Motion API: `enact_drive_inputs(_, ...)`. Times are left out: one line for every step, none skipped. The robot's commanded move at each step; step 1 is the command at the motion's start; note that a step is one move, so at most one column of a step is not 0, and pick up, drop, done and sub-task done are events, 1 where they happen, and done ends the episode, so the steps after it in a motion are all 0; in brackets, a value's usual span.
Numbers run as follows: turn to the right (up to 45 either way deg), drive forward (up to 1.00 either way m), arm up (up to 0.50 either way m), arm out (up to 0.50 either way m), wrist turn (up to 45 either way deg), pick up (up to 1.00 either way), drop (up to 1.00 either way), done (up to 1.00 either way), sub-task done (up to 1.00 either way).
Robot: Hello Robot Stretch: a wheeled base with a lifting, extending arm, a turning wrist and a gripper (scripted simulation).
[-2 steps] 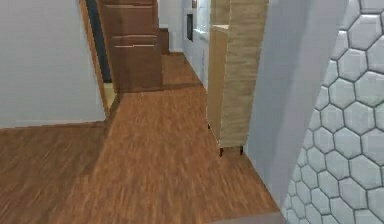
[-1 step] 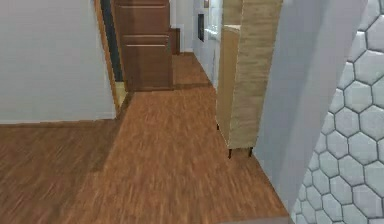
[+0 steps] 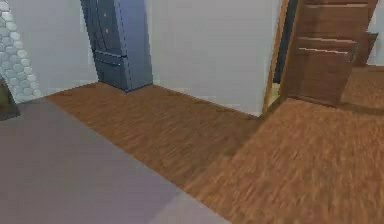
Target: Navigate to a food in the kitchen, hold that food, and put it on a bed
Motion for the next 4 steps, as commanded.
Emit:
enact_drive_inputs(-45.0, 0.0, 0.0, 0.0, 0.0, 0.0, 0.0, 0.0, 0.0)
enact_drive_inputs(-6.0, 0.0, 0.0, 0.0, 0.0, 0.0, 0.0, 0.0, 0.0)
enact_drive_inputs(0.0, 0.1, 0.0, 0.0, 0.0, 0.0, 0.0, 0.0, 0.0)
enact_drive_inputs(45.0, 0.0, 0.0, 0.0, 0.0, 0.0, 0.0, 0.0, 0.0)
